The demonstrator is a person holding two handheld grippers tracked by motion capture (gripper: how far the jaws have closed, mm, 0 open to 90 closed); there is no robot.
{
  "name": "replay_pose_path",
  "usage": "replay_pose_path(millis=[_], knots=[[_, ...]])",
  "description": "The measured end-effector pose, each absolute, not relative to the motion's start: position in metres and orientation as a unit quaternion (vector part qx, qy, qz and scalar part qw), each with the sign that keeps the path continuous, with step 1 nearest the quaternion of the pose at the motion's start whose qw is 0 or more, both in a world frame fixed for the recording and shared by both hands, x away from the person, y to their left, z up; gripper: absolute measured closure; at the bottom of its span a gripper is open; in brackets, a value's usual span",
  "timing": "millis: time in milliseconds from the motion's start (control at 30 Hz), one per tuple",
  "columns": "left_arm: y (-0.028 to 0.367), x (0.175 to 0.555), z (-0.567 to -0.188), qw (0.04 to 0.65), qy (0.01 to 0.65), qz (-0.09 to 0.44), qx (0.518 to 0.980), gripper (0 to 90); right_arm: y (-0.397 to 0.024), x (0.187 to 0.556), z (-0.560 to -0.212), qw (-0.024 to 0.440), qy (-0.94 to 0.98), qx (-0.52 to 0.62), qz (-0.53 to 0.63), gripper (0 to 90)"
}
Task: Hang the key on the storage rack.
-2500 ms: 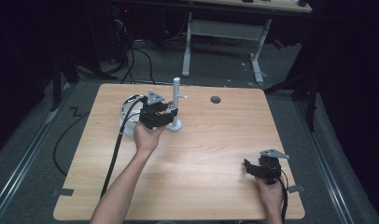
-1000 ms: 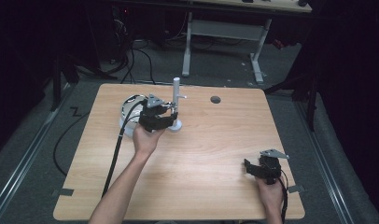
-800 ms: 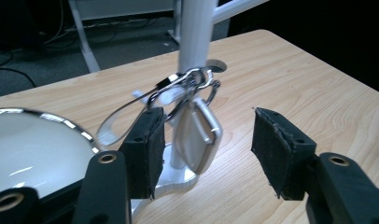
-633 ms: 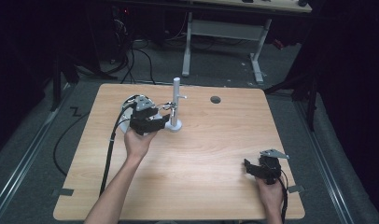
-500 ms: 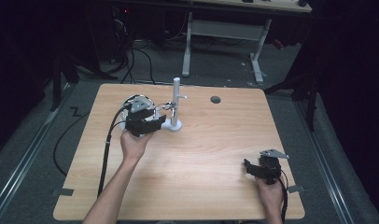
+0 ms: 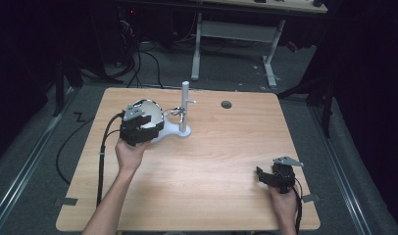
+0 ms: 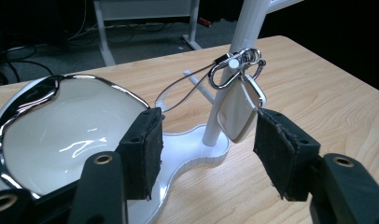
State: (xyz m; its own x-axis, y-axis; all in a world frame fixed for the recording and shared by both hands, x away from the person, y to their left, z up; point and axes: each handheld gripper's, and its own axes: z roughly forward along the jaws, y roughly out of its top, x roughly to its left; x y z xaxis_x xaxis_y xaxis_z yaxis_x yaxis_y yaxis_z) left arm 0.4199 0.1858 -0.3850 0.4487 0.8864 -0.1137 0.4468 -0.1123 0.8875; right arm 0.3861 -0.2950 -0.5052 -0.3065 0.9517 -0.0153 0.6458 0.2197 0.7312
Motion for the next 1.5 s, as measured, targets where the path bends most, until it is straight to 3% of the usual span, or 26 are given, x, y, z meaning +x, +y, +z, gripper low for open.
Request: replay_pose_path(millis=[1500], knots=[[0.222, 0.379, -0.398, 0.48, 0.492, 0.215, 0.694, 40.4, -0.295, 0.386, -0.505, 0.241, 0.743, 0.537, 0.318, 24.5]])
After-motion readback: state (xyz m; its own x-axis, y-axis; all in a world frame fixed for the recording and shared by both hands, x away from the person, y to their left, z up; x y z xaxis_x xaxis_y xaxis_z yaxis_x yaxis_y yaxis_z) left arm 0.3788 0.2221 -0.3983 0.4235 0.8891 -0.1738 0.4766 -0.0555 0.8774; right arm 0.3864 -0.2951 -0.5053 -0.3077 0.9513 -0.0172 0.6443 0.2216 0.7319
